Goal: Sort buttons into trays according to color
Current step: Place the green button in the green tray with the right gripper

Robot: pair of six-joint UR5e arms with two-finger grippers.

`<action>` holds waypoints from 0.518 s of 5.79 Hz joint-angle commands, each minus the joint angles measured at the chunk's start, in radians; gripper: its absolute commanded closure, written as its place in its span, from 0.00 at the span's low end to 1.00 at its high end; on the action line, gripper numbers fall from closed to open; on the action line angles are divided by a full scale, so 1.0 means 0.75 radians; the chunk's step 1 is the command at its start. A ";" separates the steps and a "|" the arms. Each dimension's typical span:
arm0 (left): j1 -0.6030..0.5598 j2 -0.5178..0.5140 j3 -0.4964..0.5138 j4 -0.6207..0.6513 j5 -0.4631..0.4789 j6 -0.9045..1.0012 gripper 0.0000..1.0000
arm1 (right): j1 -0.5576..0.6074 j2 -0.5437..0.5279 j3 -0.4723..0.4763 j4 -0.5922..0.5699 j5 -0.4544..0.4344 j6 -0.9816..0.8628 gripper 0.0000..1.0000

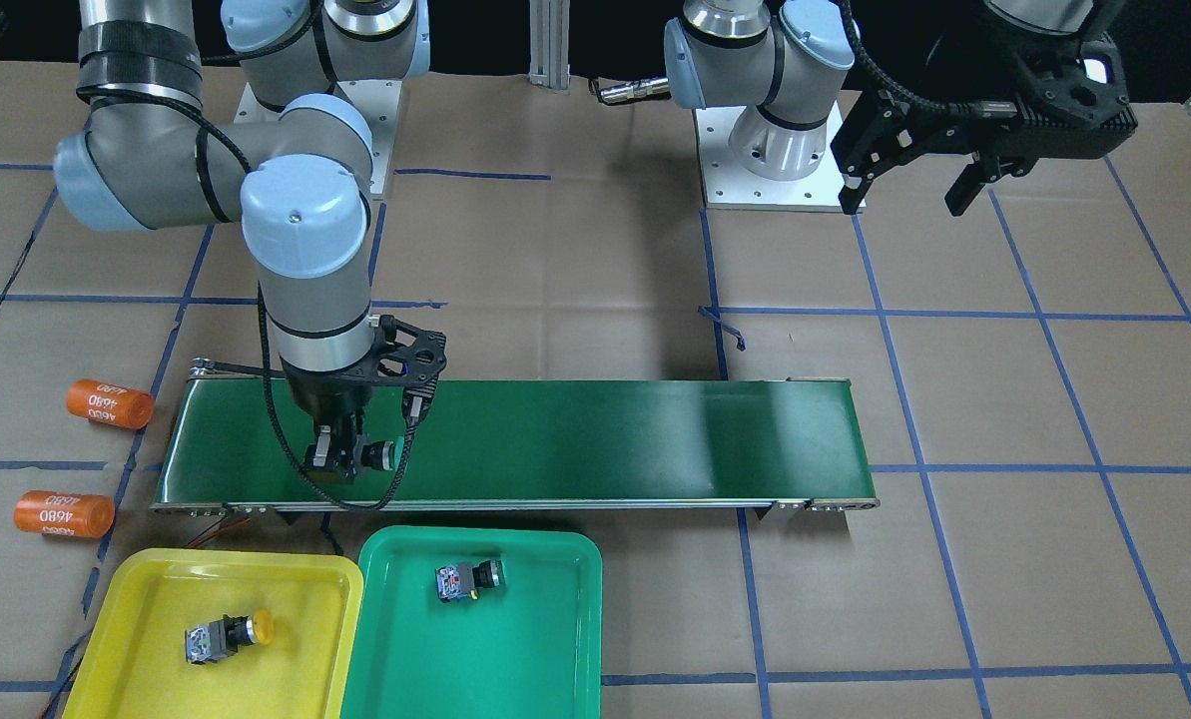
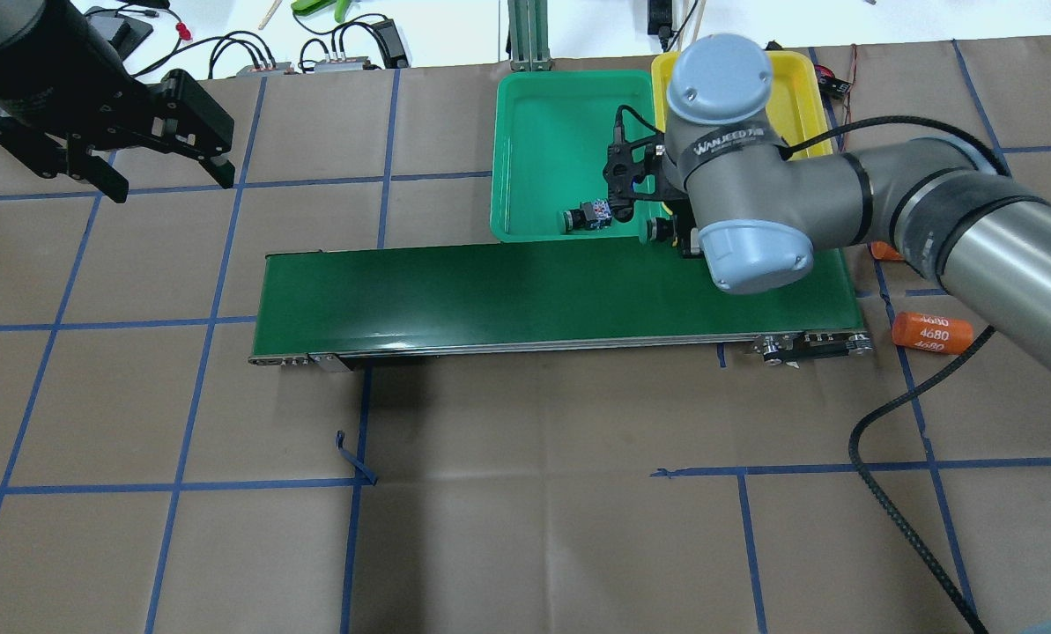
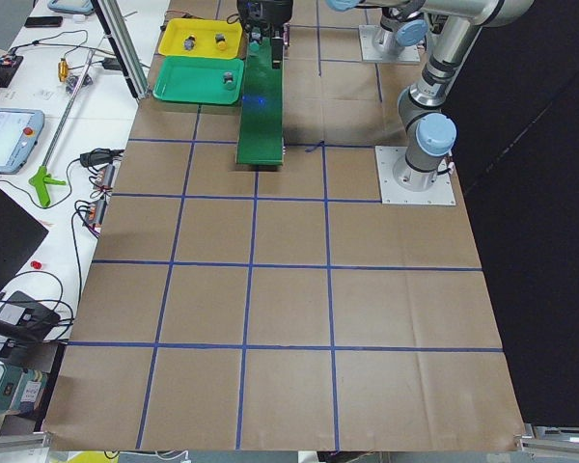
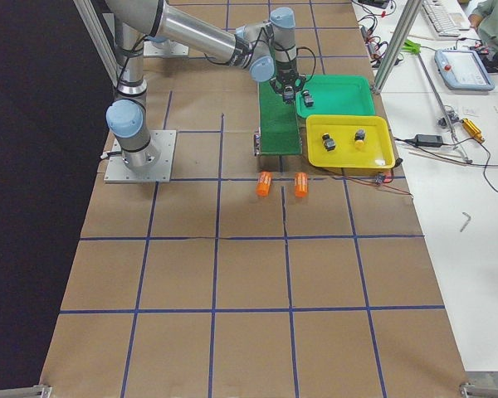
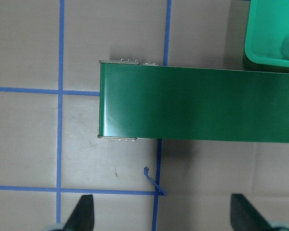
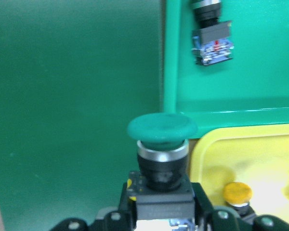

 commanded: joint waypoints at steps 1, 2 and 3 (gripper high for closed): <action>-0.002 -0.047 0.016 -0.007 -0.004 -0.003 0.01 | 0.007 0.202 -0.307 0.044 0.024 -0.044 0.90; -0.007 -0.061 0.016 -0.007 -0.008 -0.003 0.01 | 0.036 0.345 -0.446 0.006 0.149 -0.036 0.89; -0.033 -0.088 0.016 0.003 -0.016 -0.013 0.01 | 0.056 0.460 -0.490 -0.086 0.185 -0.032 0.83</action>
